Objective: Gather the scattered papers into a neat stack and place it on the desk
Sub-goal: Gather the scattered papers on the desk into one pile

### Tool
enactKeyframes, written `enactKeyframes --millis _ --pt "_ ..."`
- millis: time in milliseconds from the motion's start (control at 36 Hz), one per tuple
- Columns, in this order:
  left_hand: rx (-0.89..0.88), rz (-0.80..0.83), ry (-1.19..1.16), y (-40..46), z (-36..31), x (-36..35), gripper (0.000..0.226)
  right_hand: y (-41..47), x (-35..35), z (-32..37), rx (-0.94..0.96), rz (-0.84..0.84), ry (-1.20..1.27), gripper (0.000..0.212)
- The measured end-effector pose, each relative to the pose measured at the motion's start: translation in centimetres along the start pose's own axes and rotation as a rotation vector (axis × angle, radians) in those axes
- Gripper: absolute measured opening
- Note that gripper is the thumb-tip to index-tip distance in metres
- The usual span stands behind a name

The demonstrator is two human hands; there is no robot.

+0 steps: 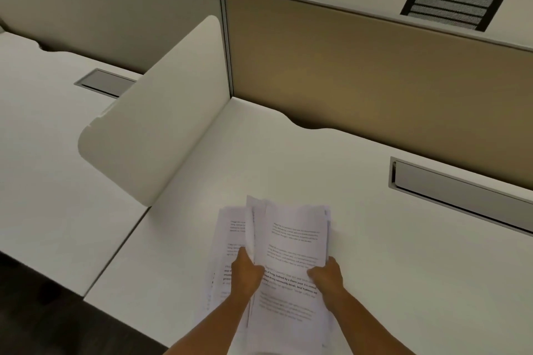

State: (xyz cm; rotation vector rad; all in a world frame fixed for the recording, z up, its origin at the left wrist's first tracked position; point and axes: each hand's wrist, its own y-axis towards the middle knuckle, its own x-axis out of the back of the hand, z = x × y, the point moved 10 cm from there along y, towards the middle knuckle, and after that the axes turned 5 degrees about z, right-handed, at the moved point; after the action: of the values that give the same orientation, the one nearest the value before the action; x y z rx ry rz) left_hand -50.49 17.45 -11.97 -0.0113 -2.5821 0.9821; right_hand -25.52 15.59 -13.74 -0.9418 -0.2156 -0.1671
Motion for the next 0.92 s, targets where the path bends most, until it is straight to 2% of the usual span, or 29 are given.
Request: enactKeyframes --millis 111,194,306,361,444,528,667,778,833,917 --pt "-0.027 -0.017 -0.042 -0.2 -0.1 1.9 0.048 -0.6 -1.2 0.6 0.032 -0.004 0.064 0.052" --pt "-0.024 -0.043 -0.014 -0.2 0.8 3.8 0.044 0.0 -2.9 0.1 0.031 0.038 0.050 0.052" --pt "0.014 -0.108 0.025 -0.3 2.8 6.2 0.035 -1.0 -4.8 0.6 0.052 0.052 -0.008 0.028" --pt "0.039 -0.152 0.078 -0.4 3.7 7.4 0.034 -1.1 -5.6 0.6 0.050 0.026 -0.061 0.024" --pt "0.078 -0.229 0.227 0.0 4.8 8.7 0.044 -1.0 -6.3 0.9 0.030 -0.056 -0.262 0.029" --pt "0.137 -0.268 0.263 -0.3 4.8 9.2 0.055 -2.2 -6.8 1.5 -0.044 -0.075 -0.385 0.034" --pt "0.169 -0.243 0.261 -0.2 4.7 9.0 0.062 -2.4 -7.8 2.0 -0.009 -0.012 -0.313 0.048" --pt "0.175 -0.227 0.279 -0.1 4.6 9.3 0.061 -2.1 -8.7 2.0 0.034 0.039 -0.205 0.069" --pt "0.189 -0.218 0.283 0.1 4.8 9.6 0.060 -2.1 -8.9 1.8 0.028 0.068 -0.136 0.067" --pt "0.194 -0.183 0.263 0.2 4.8 10.0 0.051 -2.4 -9.2 1.6 0.010 0.109 -0.086 0.050"
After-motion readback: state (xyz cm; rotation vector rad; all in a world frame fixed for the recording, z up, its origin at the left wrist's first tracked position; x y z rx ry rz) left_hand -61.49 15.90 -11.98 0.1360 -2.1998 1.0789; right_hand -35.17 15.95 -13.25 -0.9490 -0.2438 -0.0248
